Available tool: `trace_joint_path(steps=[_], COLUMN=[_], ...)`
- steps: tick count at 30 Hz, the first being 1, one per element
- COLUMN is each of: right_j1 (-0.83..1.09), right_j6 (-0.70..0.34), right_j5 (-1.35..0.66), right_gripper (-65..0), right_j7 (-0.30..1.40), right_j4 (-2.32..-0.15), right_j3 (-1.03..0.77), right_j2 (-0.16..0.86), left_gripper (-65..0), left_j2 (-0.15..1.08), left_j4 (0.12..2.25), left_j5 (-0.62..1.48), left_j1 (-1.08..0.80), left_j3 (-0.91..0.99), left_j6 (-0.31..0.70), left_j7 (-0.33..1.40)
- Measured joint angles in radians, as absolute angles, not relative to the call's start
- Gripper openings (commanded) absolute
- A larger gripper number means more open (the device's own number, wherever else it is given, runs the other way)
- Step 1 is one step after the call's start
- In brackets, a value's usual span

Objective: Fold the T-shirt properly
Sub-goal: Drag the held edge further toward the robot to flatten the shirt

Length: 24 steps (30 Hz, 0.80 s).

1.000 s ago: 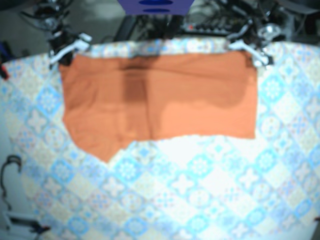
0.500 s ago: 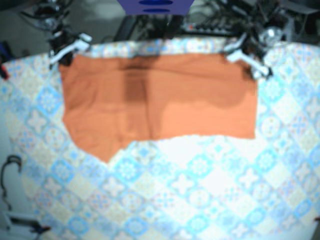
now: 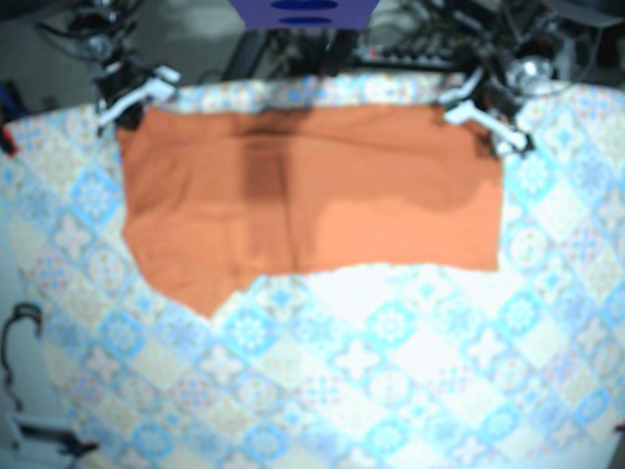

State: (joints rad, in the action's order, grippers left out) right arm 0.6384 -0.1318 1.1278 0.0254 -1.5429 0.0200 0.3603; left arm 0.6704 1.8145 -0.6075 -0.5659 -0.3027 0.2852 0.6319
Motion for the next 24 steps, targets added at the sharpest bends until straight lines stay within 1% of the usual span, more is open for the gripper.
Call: trace_joint_path(steps=[2,3,5,7,9,15,17,19,24], right_j1=[0.64,0.64,0.64,0.64,0.64,0.64,0.64,0.64,0.651], right_j6=[-0.131,-0.131,-0.131,-0.131,-0.131,-0.131,-0.131,-0.131,-0.127], right_j5=[1.128,1.128,1.128,1.128,1.128,1.128,1.127,1.128,1.127], right_gripper=[-65.0,-65.0,-65.0,-65.0,-65.0,-65.0,-65.0,-65.0,-65.0], right_j7=[0.025,0.026,0.027,0.027,0.027,0.027,0.027,0.027,0.023], right_j4=[-1.543,-1.543,-1.543,-1.543,-1.543,-1.543,-1.543,-1.542,-1.542], right_j3=[0.02,0.02,0.02,0.02,0.02,0.02,0.02,0.02,0.02], right_j2=[0.361,0.363,0.363,0.362,0.363,0.363,0.363,0.363,0.363], left_gripper=[-16.5,-17.9,-23.7,-31.5,-37.5,-49.0,-56.0,-65.0,-65.0], left_j2=[0.67,0.668,0.668,0.668,0.668,0.653,0.649,0.648,0.637], left_j4=[1.802,1.793,1.776,1.769,1.768,1.768,1.768,1.768,1.768], left_j5=[-0.606,-0.605,-0.604,-0.605,-0.605,-0.606,-0.61,-0.61,-0.617], left_j1=[-0.565,-0.565,-0.563,-0.563,-0.566,-0.566,-0.566,-0.566,-0.568], left_j3=[-0.304,-0.304,-0.304,-0.304,-0.304,-0.304,-0.304,-0.304,-0.304], left_j6=[0.285,0.285,0.285,0.285,0.286,0.286,0.285,0.285,0.285], left_j7=[0.631,0.631,0.632,0.632,0.631,0.627,0.627,0.628,0.632])
